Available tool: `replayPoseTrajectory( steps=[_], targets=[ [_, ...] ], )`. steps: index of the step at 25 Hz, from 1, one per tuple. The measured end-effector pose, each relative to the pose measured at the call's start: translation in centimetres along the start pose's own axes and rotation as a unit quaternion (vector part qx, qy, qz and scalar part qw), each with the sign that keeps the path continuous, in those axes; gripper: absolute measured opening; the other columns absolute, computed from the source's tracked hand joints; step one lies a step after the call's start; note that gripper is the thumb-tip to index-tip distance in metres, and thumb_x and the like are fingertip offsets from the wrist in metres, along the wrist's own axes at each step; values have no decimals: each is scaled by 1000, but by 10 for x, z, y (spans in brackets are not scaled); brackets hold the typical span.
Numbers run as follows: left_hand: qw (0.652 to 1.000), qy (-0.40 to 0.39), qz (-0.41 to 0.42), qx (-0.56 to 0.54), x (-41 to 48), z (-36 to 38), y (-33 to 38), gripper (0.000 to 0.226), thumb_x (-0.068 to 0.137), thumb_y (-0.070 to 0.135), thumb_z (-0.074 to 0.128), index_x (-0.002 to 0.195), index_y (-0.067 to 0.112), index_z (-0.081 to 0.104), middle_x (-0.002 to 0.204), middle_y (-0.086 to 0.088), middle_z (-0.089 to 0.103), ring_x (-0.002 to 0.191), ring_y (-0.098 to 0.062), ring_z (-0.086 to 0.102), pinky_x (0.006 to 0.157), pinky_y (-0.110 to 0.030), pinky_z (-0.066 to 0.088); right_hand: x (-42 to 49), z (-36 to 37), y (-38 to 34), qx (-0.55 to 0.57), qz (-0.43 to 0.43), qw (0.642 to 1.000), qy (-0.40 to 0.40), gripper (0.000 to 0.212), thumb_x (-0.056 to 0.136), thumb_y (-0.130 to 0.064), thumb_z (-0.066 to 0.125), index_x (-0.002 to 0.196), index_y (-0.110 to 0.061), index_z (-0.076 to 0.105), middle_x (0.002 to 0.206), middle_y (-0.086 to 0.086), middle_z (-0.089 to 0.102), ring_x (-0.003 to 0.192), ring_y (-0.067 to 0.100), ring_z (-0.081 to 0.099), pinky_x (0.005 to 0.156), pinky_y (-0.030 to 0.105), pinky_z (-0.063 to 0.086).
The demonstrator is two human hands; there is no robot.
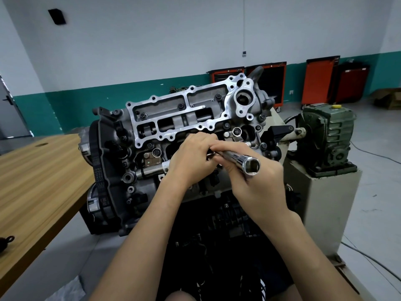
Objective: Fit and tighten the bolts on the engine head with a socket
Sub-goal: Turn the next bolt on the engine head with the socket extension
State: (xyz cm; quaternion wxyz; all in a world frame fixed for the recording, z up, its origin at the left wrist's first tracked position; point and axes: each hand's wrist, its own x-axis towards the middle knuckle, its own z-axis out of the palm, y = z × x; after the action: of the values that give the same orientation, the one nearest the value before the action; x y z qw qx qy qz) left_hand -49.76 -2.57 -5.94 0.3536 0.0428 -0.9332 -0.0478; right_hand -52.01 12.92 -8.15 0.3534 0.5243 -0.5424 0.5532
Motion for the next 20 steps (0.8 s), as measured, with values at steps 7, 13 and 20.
replayPoseTrajectory(
  steps=[7,13,20],
  targets=[
    [1000,4,-6,0,-1,0,0,9,80,17,55,88,16,57,87,11,52,83,-5,38,68,-12,26,-5,3,-5,45,10,999,4,25,82,6,71,106,4,68,105,8,71,95,17,68,85,27,54],
    [999,-14,-9,42,1,1,1,11,80,20,56,89,14,55,91,4,56,88,-16,44,68,-22,26,0,0,0,35,21,998,45,21,78,-7,79,97,-3,72,82,8,73,67,26,68,61,31,52],
    [999,-19,9,35,0,-1,-1,14,77,19,49,89,14,54,87,6,52,86,-14,43,72,-15,31,1,1,-1,-3,9,1000,14,30,74,13,76,101,1,71,91,7,74,78,14,68,71,25,55]
  ],
)
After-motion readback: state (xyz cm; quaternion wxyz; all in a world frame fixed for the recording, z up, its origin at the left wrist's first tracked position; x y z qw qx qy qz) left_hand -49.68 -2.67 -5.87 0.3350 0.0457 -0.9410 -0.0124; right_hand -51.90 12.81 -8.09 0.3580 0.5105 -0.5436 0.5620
